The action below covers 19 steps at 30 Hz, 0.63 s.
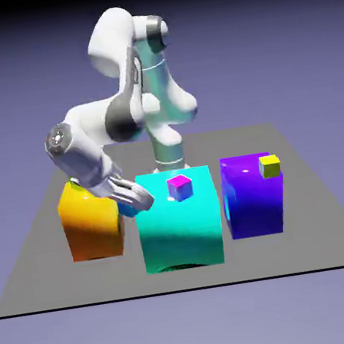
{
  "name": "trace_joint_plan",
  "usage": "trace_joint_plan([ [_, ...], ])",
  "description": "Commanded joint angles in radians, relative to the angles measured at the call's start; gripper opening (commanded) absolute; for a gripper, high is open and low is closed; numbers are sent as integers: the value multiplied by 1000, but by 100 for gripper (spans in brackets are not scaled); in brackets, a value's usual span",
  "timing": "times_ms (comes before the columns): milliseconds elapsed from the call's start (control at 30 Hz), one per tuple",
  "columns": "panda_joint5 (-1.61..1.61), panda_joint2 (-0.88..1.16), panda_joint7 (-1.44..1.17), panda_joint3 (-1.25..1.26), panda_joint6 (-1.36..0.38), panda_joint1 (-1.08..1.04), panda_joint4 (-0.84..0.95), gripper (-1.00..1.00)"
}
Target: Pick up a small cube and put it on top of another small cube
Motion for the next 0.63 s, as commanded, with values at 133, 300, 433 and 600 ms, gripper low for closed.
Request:
trace_joint_plan([
  [133, 10, -181, -31, -28, -73, 154, -115, -100],
  [300, 18, -208, -42, -24, 19, 174, -233, -100],
  [433, 23, -216, -48, -19, 90, 179, -312, -100],
  [600, 16, -205, -40, -26, -8, 172, -204, 100],
])
